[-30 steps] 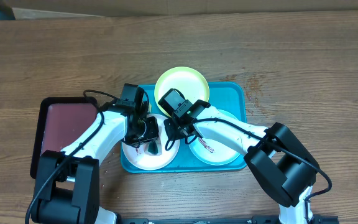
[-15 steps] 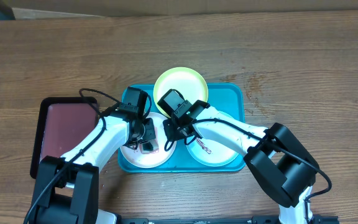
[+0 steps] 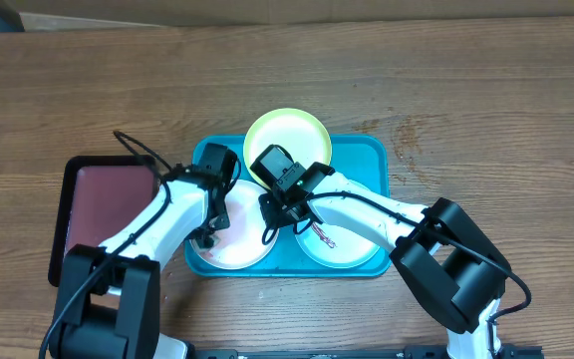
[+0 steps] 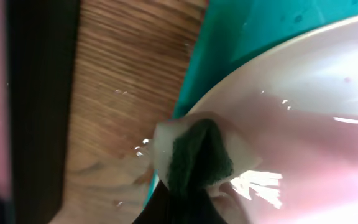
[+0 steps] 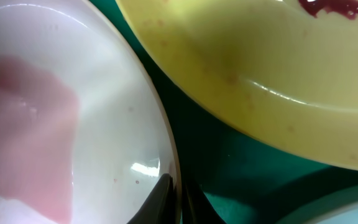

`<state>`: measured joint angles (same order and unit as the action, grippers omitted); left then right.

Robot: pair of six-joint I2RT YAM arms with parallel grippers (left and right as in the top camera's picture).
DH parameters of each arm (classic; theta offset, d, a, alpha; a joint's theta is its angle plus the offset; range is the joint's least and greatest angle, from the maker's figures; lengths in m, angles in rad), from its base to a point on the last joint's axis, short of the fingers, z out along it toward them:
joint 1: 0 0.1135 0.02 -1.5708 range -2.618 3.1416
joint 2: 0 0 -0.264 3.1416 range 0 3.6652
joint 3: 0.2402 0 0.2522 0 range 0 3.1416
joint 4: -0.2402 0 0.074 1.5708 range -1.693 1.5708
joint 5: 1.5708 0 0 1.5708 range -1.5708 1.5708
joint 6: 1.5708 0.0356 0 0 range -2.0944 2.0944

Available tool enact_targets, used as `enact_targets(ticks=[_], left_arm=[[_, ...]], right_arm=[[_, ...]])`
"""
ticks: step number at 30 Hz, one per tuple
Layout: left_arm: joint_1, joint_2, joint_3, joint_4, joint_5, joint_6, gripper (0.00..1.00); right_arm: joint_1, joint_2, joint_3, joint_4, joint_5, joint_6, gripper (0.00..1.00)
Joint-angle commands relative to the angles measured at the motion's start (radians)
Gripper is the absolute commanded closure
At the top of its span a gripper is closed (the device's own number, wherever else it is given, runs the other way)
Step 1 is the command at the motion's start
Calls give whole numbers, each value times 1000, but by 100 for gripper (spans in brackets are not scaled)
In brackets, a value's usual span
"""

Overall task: Clean dirty plates on tray and stack at the side
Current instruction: 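Scrub the white plate with the sponge while the right gripper holds it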

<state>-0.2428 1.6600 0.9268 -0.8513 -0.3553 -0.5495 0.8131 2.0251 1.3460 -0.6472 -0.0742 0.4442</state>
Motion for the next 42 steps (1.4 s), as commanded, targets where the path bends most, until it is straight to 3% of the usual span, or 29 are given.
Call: enact_targets(ticks=[1, 7, 9, 13, 21, 25, 29, 36, 42], left_arm=[[13, 13, 115, -60, -66, 4, 96], [13, 13, 186, -39, 357, 199, 96], [13, 14, 177, -19, 462, 206, 96], [13, 15, 133, 19, 550, 197, 96], [13, 16, -25, 162, 563, 147, 96], [13, 16, -89, 202, 500, 142, 96], [13, 15, -93, 148, 296, 135, 96], [13, 12, -31, -18, -63, -27, 96], [13, 0, 161, -178, -122, -43, 96]], right_arm=[[-9, 14, -12, -16, 58, 1, 92], [-9, 14, -12, -16, 58, 1, 92], [-9, 14, -12, -16, 58, 1, 92], [-9, 14, -12, -15, 58, 1, 92], [-9, 14, -12, -16, 58, 1, 92], [-9, 14, -12, -16, 58, 1, 92], [-9, 14, -12, -17, 56, 1, 93], [-9, 14, -11, -29, 55, 2, 96], [-9, 4, -8, -47, 42, 2, 96]])
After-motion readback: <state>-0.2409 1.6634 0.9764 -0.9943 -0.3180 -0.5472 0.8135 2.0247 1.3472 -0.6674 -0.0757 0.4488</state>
